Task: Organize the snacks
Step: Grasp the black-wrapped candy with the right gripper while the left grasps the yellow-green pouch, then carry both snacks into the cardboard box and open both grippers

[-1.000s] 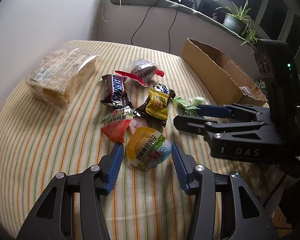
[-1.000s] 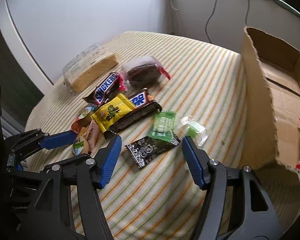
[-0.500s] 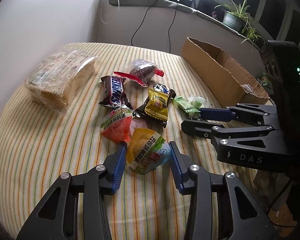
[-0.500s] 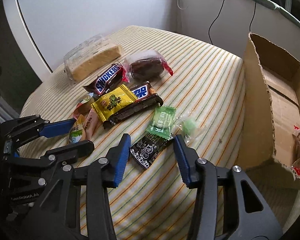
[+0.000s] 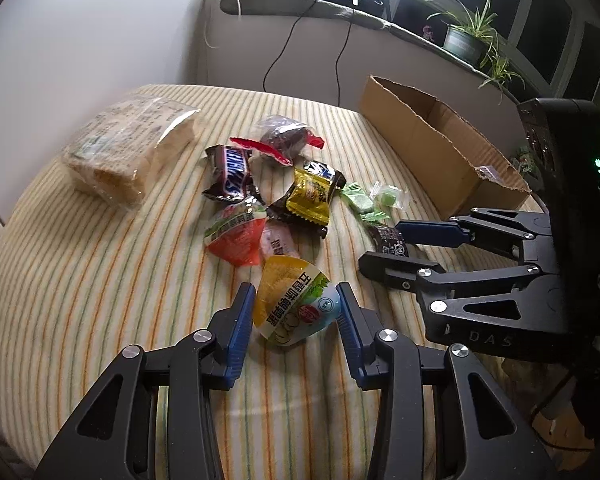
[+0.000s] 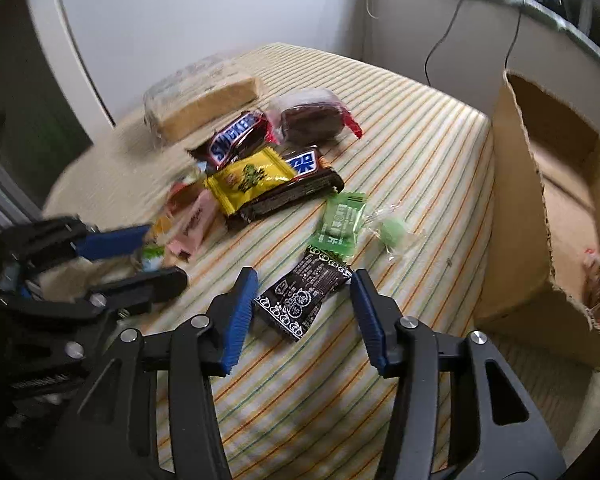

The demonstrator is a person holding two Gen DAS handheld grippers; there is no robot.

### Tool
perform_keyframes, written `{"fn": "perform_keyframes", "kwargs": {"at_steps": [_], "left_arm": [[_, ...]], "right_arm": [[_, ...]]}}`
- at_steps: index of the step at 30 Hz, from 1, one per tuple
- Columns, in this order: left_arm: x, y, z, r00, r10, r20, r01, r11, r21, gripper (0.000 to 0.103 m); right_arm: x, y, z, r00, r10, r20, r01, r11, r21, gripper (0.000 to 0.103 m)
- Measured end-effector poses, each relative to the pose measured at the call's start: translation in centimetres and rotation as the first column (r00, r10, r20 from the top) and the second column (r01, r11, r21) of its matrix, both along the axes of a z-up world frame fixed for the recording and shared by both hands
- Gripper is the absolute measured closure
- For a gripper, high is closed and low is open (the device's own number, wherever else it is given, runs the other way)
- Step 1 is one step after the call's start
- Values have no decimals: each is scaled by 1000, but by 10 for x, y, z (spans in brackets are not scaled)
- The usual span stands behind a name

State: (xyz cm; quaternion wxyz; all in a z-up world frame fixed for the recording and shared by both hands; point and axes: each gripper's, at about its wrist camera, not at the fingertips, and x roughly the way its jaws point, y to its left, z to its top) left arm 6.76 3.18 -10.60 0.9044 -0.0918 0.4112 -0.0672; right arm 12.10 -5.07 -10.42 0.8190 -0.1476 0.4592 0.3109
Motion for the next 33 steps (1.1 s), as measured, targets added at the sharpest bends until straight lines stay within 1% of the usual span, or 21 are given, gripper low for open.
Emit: {"fn": "perform_keyframes", "kwargs": {"at_steps": [3,6,7,13,21,27,33], "left_arm": [[-3,3,0,1000,5,1,-5,1000,1,64],[-4,4,1,1000,7,4,-7,1000,-2,64],[-4,4,1,1000,8,5,-8,1000,-3,64],[-6,3,2,1000,6,8,-6,1000,-9,65],[-6,2,17,999,10,40,-9,1000,-17,65],[3,-6,34,997,-7,79,8,1000,-12,65],[17,-24,49,992,-42,116,42,999,-5,65]], "right_arm": [[-2,-3,1,1000,-1,3,1,1000,1,61],[-1,-9,3,1000,-6,-12,7,1000,14,65],[-2,-11,3,1000,-9,-6,9,1000,5,76],[-7,-18,5,1000,4,-7,-4,1000,4,76],[-11,-29,12,999,-30,-15,30,998,50,76],[-12,-41,37,999,-45,20,42,994,97,76],[-6,-65,63,993,-92,69,82,987,137,76]]}}
